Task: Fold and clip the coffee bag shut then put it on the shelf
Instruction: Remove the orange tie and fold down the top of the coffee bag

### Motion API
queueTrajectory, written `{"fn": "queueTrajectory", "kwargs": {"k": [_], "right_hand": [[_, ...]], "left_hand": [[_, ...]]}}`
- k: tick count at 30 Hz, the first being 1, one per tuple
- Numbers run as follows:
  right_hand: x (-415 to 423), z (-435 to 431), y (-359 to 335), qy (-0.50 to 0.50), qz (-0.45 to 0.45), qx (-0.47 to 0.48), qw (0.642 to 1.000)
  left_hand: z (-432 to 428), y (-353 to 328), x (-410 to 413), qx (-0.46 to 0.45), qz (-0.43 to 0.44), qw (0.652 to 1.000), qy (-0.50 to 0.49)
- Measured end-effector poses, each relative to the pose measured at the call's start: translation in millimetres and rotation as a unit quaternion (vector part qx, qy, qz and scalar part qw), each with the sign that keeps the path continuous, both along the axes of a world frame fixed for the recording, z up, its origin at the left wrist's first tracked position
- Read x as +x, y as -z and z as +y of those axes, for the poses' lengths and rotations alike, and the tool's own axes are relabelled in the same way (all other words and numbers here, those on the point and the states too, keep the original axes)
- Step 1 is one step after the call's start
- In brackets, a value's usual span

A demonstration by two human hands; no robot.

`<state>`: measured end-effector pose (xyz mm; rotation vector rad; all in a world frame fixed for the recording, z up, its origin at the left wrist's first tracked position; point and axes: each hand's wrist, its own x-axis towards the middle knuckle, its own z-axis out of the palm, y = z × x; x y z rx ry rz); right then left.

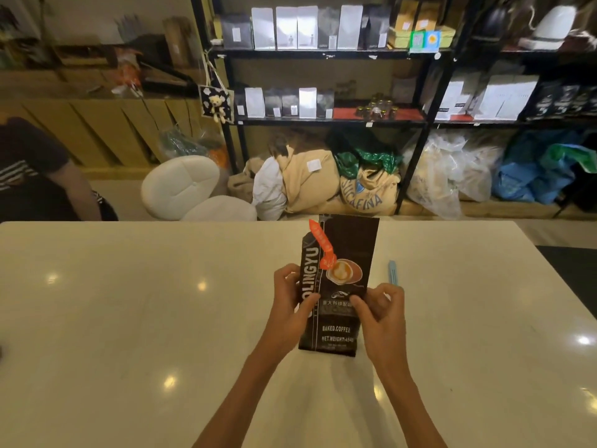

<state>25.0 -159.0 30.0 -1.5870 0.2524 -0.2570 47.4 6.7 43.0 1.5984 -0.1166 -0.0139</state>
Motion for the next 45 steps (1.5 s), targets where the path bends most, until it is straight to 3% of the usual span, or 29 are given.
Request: {"fn": "queueTrajectory", "kwargs": {"k": [2,5,8,14,19,22,26,28,30,33,34,40,43,45], "right_hand": [[17.7,-2.0,2.9,-0.013,-0.012,0.008,1.0],[45.6,-7.7,3.0,-0.069,-0.03,-0.106,0.992],[61.1,-12.9,4.9,-0.094,-0.025,-0.151,0.984],[66.2,-13.0,-0.1,-0.053,-0.028,-0.164,0.985],[62.1,-14.1,-3.4,-0.02,-0.011,-0.172,0.985],[61.4,-14.4,-2.3,-0.014,0.02,-0.118,0.993],[55.3,3.1,7.5,-0.002,0.075,-0.017,0.997],[53.2,18.4,10.6,0.029,0.073,-0.015,0.997],[50.2,31.1,9.0,0.015,0.022,-0.064,0.998],[45.7,46.6,2.2,-0.015,-0.025,-0.235,0.972],[45.7,49.3,-0.5,-0.011,-0.023,-0.241,0.97],[50.5,41.2,-9.8,0.002,-0.02,-0.045,0.999],[46.0,34.6,-10.3,0.029,-0.001,0.003,1.0],[38.2,31.4,-9.4,-0.007,0.018,0.028,0.999]], "left_hand": [[3.9,2.6,18.2,0.027,-0.007,0.999,0.019],[11.4,5.2,48.5,0.099,-0.027,0.992,0.067],[14.3,2.1,63.4,0.08,-0.002,0.99,0.115],[11.0,1.7,69.2,-0.007,0.048,0.999,-0.01],[10.7,-3.9,59.7,0.137,-0.01,0.987,-0.079],[9.0,8.6,50.3,0.234,-0.042,0.964,-0.122],[0.5,15.9,31.7,0.035,0.059,0.995,-0.07],[-6.9,17.9,24.3,0.001,0.077,0.99,-0.119],[-13.6,16.7,18.5,-0.018,0.084,0.982,-0.171],[-18.8,8.8,17.2,-0.009,0.054,0.978,-0.199],[-19.1,5.4,17.5,-0.008,0.044,0.977,-0.208],[-21.1,-8.0,21.1,-0.061,0.065,0.968,-0.235],[-26.4,-11.1,21.0,-0.064,0.065,0.963,-0.252],[-25.0,-14.4,23.0,-0.076,0.064,0.955,-0.279]]}}
